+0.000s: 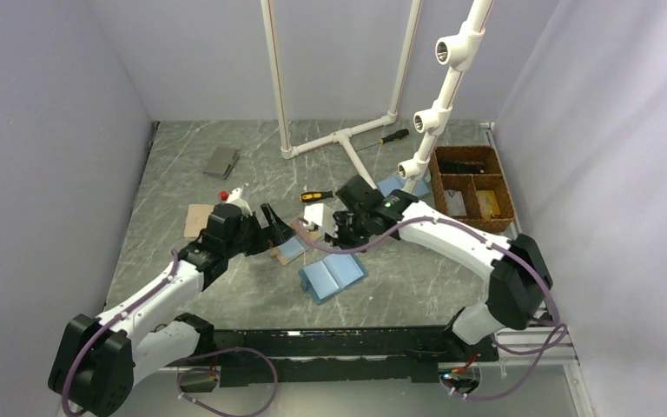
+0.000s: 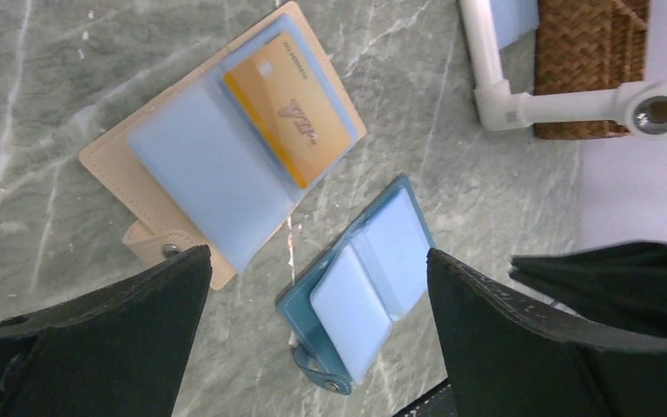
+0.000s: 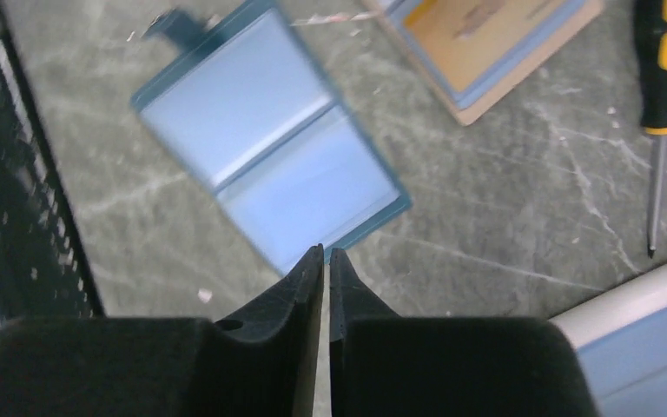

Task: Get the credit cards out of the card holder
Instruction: Remove the credit card from the card holder.

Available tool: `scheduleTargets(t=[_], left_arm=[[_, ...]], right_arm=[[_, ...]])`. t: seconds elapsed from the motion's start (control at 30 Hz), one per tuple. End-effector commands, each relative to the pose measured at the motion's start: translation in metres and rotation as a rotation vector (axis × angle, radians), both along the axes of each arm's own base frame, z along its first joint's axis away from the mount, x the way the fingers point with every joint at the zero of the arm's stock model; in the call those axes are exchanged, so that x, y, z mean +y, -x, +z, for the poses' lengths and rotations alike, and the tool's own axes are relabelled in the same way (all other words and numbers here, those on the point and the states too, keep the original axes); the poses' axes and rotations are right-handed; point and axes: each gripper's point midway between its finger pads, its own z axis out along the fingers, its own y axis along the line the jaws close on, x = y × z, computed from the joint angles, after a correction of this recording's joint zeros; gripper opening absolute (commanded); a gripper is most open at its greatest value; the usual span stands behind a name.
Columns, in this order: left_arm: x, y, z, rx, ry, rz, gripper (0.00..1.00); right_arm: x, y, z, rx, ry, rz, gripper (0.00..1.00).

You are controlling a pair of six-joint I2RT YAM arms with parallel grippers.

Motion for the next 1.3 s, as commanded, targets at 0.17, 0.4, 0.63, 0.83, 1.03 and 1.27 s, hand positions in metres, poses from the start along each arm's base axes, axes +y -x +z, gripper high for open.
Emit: scheduleTargets(t=[0.17,0.4,0.63,0.83,1.03,1.27], left_arm=[[-0.011,-0.010,0.034,-0.117,0.172,0.024,0.98],[-0.015,-0.017,0.033,-0.118,0.192,0.027,0.98],[-0.024,-0.026,0.021,-0.111,0.216,0.005,1.00],[-0.034,-0.035,0.006,-0.086,0.225,-0.025,0.90],[-0.042,-0.041,-0.010,-0.045,0.236,-0.045,0.77],[-0.044,-0.046,-0.032,0.043,0.212,-0.020,0.67]], right_arm=[[0.057,-0.081,0.027,-0.058,-0.146,-0.431,0.00],[0.086,-0.102,0.000,0.102,-0.149,-0.608,0.00],[0.082,-0.118,-0.040,0.233,-0.136,-0.722,0.00],[0.081,-0.119,-0.047,0.249,-0.144,-0.736,0.00],[0.076,-0.126,-0.062,0.312,-0.158,-0.785,0.00],[0.078,-0.134,-0.069,0.356,-0.185,-0.814,0.00]])
